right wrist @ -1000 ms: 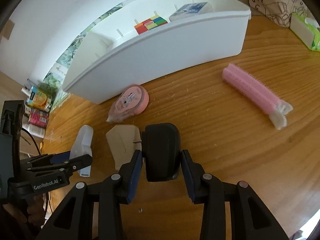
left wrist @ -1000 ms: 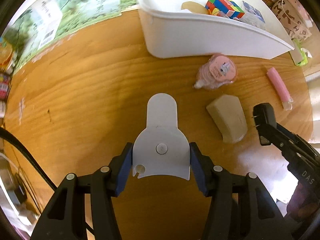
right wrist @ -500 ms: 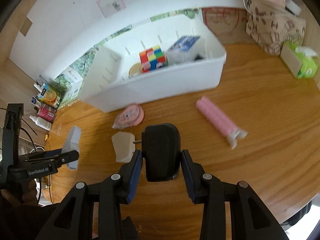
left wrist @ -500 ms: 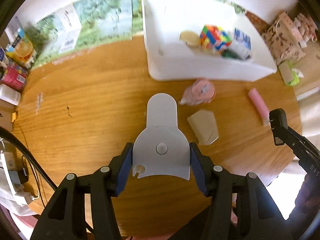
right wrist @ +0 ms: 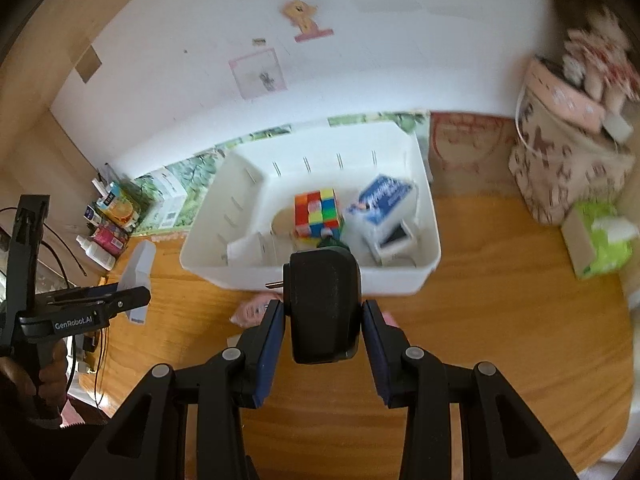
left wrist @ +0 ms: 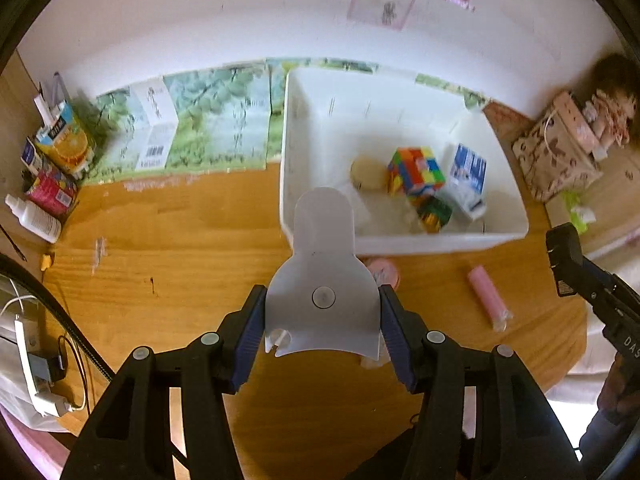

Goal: Organize rigid objects
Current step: 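Release the black charger into the bin while the left tool releases the scoop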

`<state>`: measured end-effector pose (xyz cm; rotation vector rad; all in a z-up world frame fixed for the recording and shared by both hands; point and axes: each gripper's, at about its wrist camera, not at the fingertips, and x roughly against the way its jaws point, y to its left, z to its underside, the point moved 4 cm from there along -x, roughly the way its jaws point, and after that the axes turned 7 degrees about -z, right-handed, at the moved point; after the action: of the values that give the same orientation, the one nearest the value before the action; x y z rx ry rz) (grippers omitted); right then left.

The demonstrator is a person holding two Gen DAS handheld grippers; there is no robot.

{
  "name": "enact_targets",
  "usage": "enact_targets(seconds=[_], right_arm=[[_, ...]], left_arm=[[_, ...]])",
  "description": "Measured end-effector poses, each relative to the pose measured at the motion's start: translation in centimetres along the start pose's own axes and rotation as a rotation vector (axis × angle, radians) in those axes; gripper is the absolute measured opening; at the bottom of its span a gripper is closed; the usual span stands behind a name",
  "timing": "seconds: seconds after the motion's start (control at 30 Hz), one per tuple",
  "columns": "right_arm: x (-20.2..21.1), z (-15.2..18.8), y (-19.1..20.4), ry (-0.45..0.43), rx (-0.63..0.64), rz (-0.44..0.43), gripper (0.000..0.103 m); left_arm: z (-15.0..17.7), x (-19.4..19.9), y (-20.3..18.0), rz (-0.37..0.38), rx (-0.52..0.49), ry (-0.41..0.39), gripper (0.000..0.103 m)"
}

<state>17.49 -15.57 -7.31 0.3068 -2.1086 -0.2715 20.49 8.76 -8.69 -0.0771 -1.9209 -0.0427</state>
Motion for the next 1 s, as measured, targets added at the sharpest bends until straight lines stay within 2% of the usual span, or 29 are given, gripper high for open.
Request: enact_targets(seconds=[0.27, 0.63, 0.8, 1.0], right_arm=[[-1.5, -3.4, -0.4, 0.008, 0.076, -0.019, 0.039], [-5.3, -5.6, -2.3, 0.029, 0.152, -0.028, 0.04], [-6.6, -6.2, -2.7, 0.01, 0.168, -0.046, 0.04], [-7.4, -6.6, -2.9, -0.035, 0.168, -0.057, 0.04]], left_arm=[[-3.2, 0.0, -1.5, 0.002, 0.038, -0.075, 0.059], [-5.7, -2.8, -3.4, 0.096, 0.07, -0.168, 0.059], [-6.0, -3.9, -3.8, 0.161, 0.071, -0.229, 0.059], [-6.3, -4.1, -3.8, 0.2, 0.068, -0.31, 0.059]])
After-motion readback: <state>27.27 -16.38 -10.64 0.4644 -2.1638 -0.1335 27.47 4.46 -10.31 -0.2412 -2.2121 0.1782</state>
